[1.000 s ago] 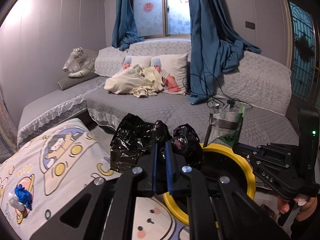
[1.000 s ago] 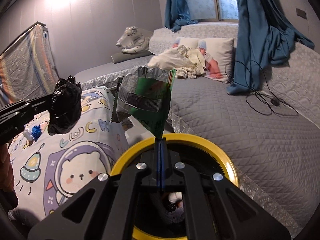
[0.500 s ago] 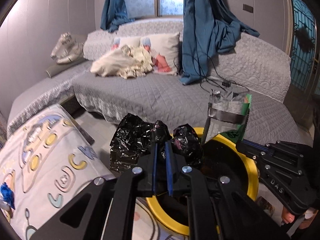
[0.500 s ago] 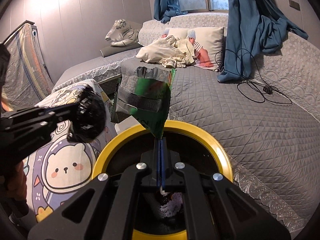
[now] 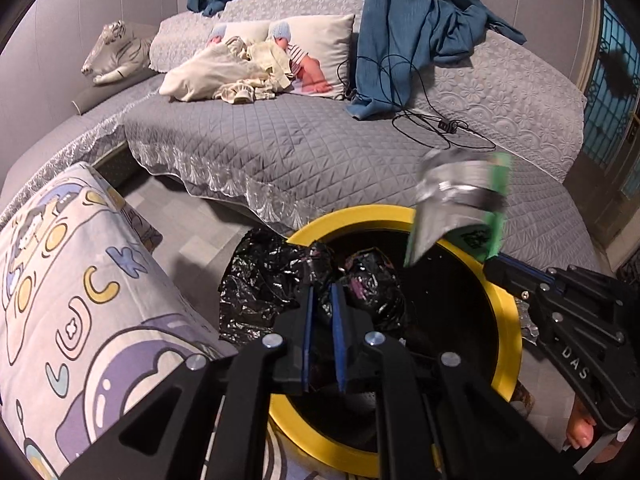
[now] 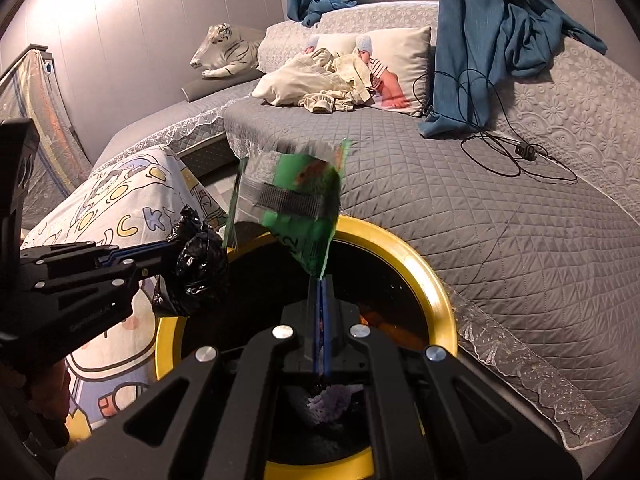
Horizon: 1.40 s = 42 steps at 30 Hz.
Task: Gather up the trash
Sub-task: 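Carry the black bags and green packet over the yellow bin and release both, then move both tools back over the white tissue and blue glove on the bed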
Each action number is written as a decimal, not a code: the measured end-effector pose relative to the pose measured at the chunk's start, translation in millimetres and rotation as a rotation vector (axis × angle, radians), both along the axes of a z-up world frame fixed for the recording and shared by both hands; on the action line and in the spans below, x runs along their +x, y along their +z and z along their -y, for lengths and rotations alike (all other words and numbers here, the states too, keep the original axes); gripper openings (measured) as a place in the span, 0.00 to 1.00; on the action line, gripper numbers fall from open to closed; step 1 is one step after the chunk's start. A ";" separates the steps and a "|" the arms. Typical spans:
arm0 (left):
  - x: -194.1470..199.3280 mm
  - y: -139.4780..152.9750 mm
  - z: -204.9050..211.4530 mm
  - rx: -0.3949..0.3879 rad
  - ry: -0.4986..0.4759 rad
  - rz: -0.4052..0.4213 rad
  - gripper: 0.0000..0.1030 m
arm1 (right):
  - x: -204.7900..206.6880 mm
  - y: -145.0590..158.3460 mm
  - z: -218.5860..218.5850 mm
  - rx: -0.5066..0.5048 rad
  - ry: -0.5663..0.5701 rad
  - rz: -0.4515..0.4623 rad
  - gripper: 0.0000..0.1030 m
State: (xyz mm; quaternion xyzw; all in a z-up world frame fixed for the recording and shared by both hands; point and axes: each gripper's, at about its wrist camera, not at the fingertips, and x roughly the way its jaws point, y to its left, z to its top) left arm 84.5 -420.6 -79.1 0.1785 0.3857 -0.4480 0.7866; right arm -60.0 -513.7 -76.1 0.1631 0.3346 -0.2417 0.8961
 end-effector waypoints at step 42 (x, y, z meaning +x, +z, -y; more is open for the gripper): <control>141.4 24.6 -284.3 0.075 0.598 0.069 0.46 | 141.5 52.1 -131.8 -0.010 0.434 0.045 0.02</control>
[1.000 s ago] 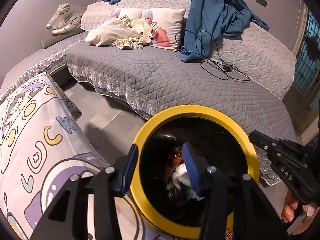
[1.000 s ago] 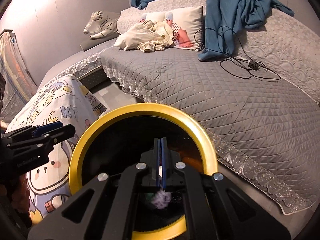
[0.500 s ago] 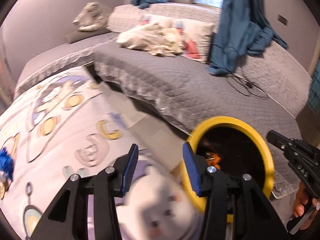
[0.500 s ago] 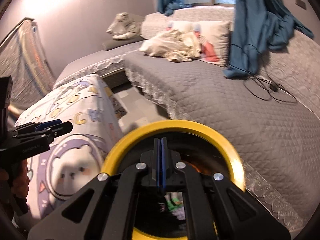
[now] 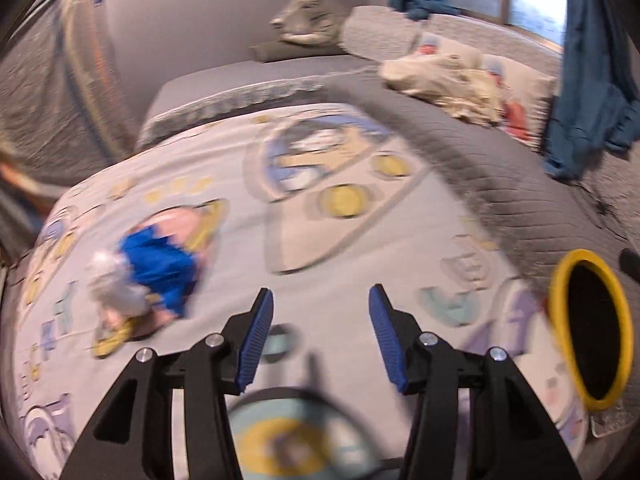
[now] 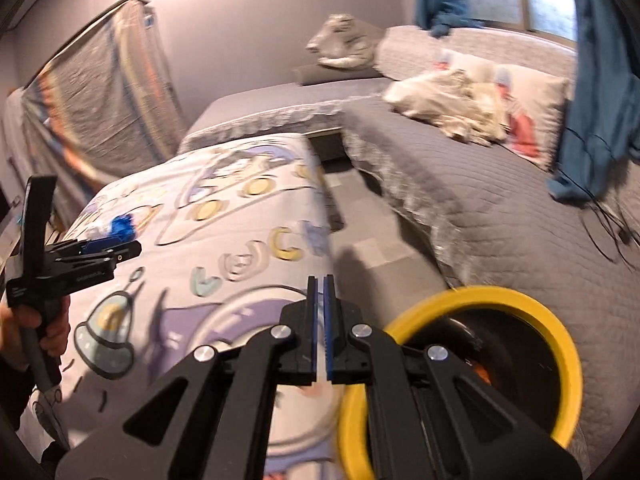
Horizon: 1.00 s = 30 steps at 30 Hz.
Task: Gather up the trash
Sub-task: 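Move both tools back over the white tissue and blue glove on the bed, then grasp the white tissue bundle with the left gripper while the right gripper grasps the blue glove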
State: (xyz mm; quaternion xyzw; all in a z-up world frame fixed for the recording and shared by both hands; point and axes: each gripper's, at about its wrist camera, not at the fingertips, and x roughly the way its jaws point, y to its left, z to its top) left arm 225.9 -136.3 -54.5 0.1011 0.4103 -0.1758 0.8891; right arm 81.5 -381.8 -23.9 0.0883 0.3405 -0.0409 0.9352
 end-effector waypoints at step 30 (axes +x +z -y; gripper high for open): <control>67.3 -22.5 -149.7 -0.003 0.242 -0.047 0.46 | 227.3 -49.5 -231.0 0.091 0.650 -0.276 0.31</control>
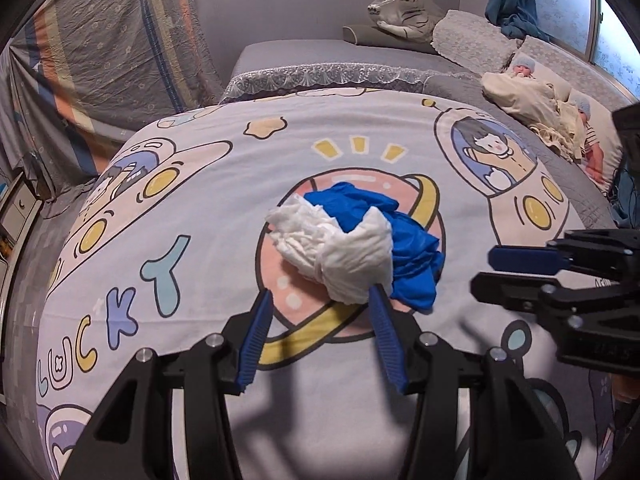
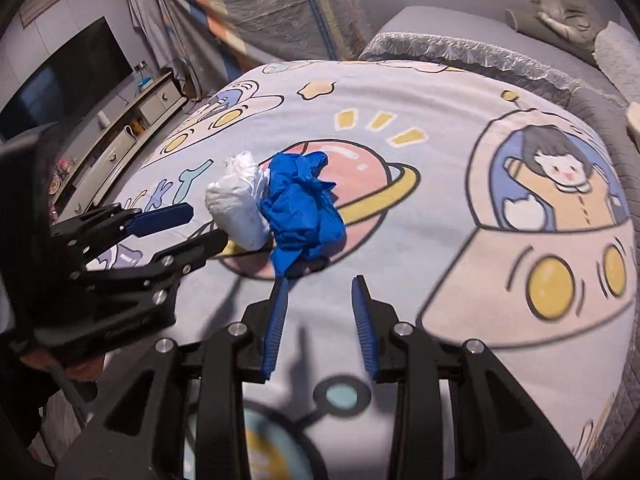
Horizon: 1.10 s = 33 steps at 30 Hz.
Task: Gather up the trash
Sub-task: 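Grasp the white tissue bundle with the left gripper while the right gripper grasps the blue glove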
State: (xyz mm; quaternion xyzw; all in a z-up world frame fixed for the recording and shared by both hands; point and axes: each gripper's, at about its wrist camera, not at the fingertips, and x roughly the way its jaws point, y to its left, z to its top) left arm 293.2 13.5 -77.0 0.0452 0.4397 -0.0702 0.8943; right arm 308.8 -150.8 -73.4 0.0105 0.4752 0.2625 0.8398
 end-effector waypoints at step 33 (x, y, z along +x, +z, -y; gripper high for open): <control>103.5 -10.4 -45.0 -0.083 0.180 -0.034 0.46 | 88.1 -21.0 -35.1 0.091 0.027 -0.148 0.31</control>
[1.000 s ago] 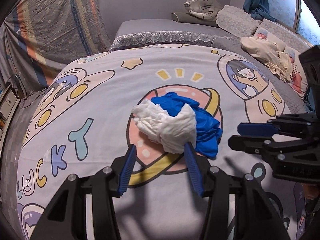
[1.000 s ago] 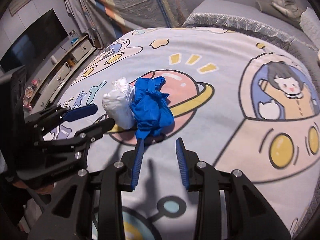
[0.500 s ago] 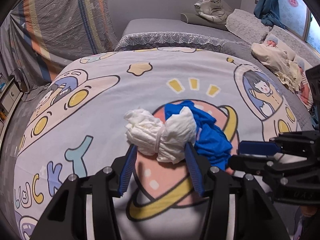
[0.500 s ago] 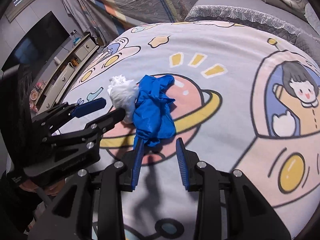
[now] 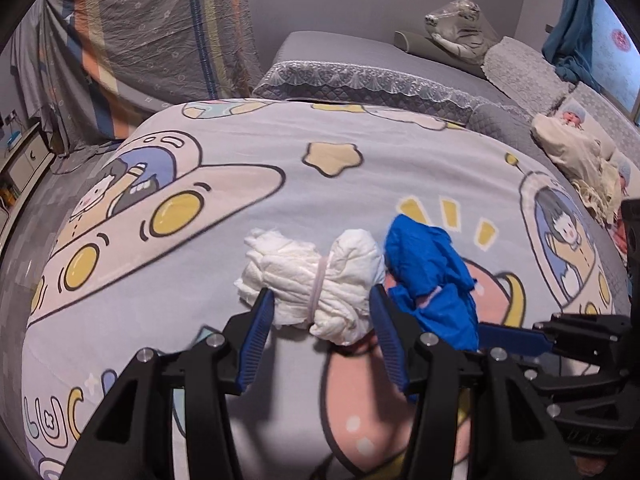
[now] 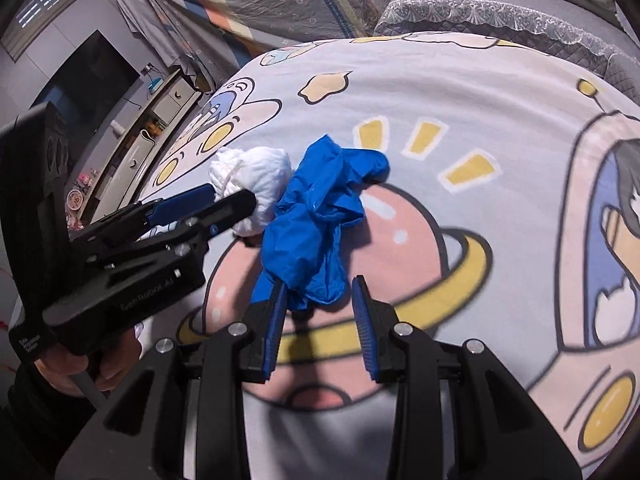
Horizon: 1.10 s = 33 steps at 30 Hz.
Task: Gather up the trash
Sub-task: 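Grasp the white tissue bundle with the left gripper while the right gripper grasps the blue glove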
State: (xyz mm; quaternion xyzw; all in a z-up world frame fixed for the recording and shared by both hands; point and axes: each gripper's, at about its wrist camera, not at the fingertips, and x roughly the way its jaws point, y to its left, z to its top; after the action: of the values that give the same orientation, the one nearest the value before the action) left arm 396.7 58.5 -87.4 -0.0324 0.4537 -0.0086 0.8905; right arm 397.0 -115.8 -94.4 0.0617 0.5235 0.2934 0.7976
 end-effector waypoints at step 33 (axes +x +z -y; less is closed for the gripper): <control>15.0 6.6 -59.1 0.046 0.127 0.037 0.04 | 77.2 8.9 -32.9 0.027 -0.156 0.038 0.03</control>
State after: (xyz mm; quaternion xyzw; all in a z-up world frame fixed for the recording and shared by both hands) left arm 411.6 117.6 -80.8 -0.0406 0.4343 0.0580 0.8980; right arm 474.2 -82.8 -85.5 0.1075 0.4977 0.2383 0.8270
